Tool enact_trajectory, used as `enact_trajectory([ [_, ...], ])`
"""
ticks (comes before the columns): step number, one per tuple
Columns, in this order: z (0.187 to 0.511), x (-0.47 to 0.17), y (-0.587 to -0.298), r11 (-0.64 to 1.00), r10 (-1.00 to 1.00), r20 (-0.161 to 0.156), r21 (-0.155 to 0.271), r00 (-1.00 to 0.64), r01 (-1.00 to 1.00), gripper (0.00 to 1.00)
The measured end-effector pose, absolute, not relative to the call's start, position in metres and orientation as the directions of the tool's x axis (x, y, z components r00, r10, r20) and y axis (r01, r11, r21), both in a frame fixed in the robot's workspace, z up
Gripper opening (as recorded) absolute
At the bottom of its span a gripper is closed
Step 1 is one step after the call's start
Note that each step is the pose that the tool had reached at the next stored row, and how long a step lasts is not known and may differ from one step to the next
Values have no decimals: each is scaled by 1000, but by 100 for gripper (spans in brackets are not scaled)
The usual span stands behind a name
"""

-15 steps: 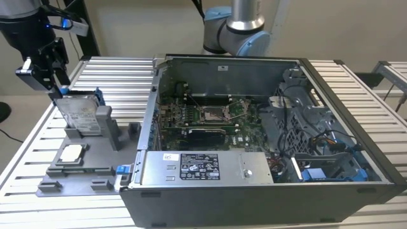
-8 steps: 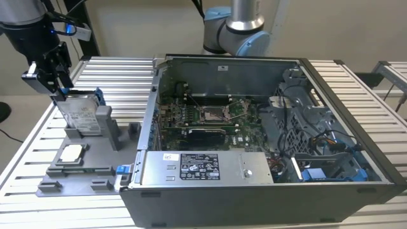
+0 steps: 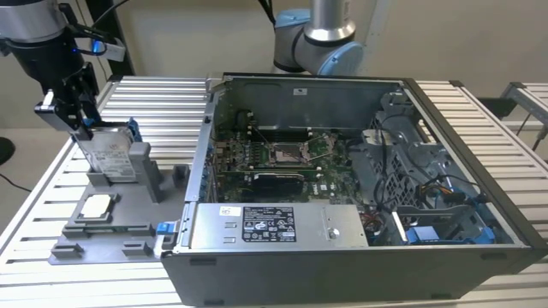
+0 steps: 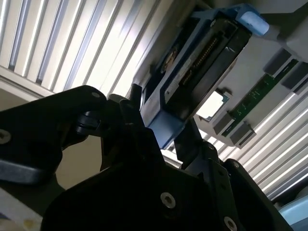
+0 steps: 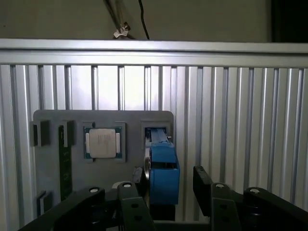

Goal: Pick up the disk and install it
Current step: 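Pick up the disk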

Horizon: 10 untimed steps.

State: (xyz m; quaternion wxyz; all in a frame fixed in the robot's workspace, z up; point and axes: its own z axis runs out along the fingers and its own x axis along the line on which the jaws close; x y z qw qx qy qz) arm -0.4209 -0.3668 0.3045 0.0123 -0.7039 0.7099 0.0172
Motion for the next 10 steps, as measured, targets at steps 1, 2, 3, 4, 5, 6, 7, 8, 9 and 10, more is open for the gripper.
enact_trajectory([
  [1,303,-421,-367,8,-999,-42,7,-9,-1000,100],
  [2,302,-421,-367,8,-999,-42,7,-9,-1000,100],
  [3,300,-421,-367,8,-999,-42,7,-9,-1000,100],
  [4,298,-421,-367,8,-999,-42,7,-9,-1000,100],
  [5,297,-421,-367,8,-999,-42,7,-9,-1000,100],
  [6,295,-421,-367,8,-999,-42,7,-9,-1000,100],
  [7,293,-421,-367,8,-999,-42,7,-9,-1000,100],
  [8,292,-421,-367,8,-999,-42,7,-9,-1000,100],
  [9,292,-421,-367,8,-999,-42,7,-9,-1000,100],
  [10,292,-421,-367,8,-999,-42,7,-9,-1000,100],
])
